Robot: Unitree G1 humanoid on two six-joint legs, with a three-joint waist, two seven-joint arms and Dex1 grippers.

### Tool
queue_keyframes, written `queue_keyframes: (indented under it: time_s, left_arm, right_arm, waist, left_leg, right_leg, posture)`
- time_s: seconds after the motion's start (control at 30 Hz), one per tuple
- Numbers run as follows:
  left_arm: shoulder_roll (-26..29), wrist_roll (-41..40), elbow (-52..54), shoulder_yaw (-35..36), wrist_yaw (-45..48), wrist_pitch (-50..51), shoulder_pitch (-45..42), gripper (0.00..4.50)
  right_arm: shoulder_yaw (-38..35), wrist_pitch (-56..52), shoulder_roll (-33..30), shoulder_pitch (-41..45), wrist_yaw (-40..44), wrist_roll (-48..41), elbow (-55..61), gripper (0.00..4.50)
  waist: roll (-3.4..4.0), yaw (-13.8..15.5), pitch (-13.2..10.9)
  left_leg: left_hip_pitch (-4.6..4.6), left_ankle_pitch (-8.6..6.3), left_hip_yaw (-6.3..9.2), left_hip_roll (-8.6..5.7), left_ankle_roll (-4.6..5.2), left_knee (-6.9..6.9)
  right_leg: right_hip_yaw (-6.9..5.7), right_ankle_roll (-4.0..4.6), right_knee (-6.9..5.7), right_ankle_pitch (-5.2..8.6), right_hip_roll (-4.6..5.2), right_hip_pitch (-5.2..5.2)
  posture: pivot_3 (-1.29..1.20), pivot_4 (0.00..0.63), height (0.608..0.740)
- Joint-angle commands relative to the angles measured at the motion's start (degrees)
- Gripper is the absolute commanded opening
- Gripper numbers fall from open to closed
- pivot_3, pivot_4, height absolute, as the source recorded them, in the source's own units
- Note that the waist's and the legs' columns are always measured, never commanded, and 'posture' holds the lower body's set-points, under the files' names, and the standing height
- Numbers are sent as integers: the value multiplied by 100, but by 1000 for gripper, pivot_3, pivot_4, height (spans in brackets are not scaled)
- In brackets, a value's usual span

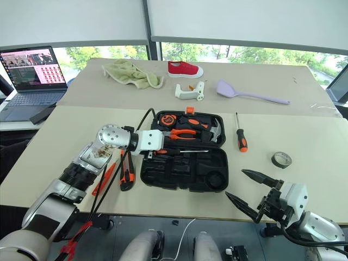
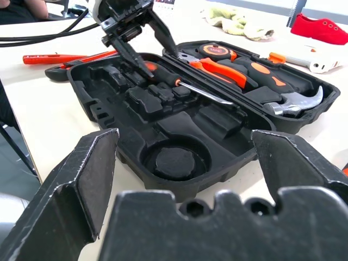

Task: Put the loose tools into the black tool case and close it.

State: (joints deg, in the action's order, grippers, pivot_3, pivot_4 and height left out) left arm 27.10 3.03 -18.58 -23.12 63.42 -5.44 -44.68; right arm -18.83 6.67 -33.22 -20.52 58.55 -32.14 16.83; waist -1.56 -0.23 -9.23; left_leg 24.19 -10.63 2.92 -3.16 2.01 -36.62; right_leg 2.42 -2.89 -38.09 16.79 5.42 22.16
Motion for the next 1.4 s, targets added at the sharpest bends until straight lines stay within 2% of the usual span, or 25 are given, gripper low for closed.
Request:
queue_keyframes:
  time_s: [0.03,0.1,0.2,0.43,0.57,0.67,0.8,0.93,1.03,1.1,1.23,1.27,1.4]
  left_arm:
    - [-323,-572,321,586,-322,369,50,3420]
    - [-512,-924,504,811,-361,736,119,3420]
    - [-478,-859,504,776,-320,850,308,2660]
    - [-656,-425,157,506,-747,1118,587,102]
    - [-698,-312,161,305,-693,1357,767,32]
    - [-659,-49,26,72,-705,1157,864,32]
    - [-800,-94,-37,63,-766,1274,941,32]
    - [-1083,-808,109,781,-898,1059,897,32]
    - [-902,-1719,621,1465,-299,793,1103,703]
    - [-735,-2175,865,1806,18,716,1268,1380]
    - [88,-3034,1534,2471,772,1120,1895,2777]
    - [257,-3184,1619,2627,840,1217,2052,2982]
    - [902,-3294,1519,3122,1162,1038,2682,4456]
  right_arm:
    - [-123,45,-14,-5,-66,-36,213,4500]
    - [-125,29,-19,-7,-77,-48,221,4500]
    - [-104,-10,3,18,-130,-62,228,4500]
    - [-15,-4,53,107,-261,-28,220,4500]
    - [-19,-10,50,113,-285,-32,218,4500]
    - [-26,-27,53,103,-312,-30,232,4500]
    - [-26,-73,59,72,-374,-20,292,4500]
    - [-257,-205,198,36,-921,46,286,4500]
    - [-577,-197,327,-116,-1276,80,102,4500]
    - [-736,-218,376,-244,-1466,159,7,4500]
    - [-1069,-327,365,-494,-2046,668,-505,4500]
    - [-1122,-320,345,-524,-2040,672,-620,4500]
    - [-1113,-722,126,-237,-2128,523,-494,4500]
  waist:
    - [0,6,0]
    - [0,11,0]
    - [2,-6,1]
    - [4,5,2]
    - [5,29,3]
    - [7,46,5]
    - [14,80,10]
    - [14,100,11]
    - [13,89,9]
    - [13,58,10]
    - [26,-23,18]
    - [33,-34,21]
    - [44,-71,23]
  left_leg:
    - [0,0,0,0,0,-1]
    - [1,0,1,0,0,-2]
    - [2,-2,1,1,2,-8]
    - [0,-2,1,0,2,-13]
    - [0,-2,1,0,2,-13]
    - [-2,-2,0,-2,2,-13]
    - [-10,-3,0,-2,3,-13]
    - [-11,-3,0,-3,3,-15]
    - [2,-3,0,-4,4,-17]
    - [5,-3,0,-1,3,-17]
    - [-4,-6,-1,4,-1,-12]
    - [-7,-8,-1,5,-4,-12]
    - [-12,-8,-1,6,-3,-9]
  right_leg:
    - [0,0,0,0,0,0]
    - [-1,0,-1,0,0,0]
    - [0,-1,-2,0,0,0]
    - [0,-2,-6,-1,-2,-1]
    - [0,-2,-5,-1,-1,-2]
    - [0,-4,-3,-1,1,-8]
    - [1,-4,-1,-2,2,-16]
    - [0,-6,0,-2,5,-20]
    - [2,-6,-3,-3,7,-2]
    - [2,-5,-6,-3,4,4]
    - [10,-3,-5,-4,2,1]
    - [14,-3,-6,-4,3,0]
    - [14,-1,-5,-3,4,-2]
  posture:
    - [0,150,740]
    - [0,150,740]
    - [0,150,740]
    - [0,150,740]
    - [0,150,740]
    - [0,150,740]
    - [0,150,740]
    - [0,150,740]
    - [0,150,740]
    - [0,150,740]
    - [0,150,740]
    - [0,150,740]
    - [0,150,740]
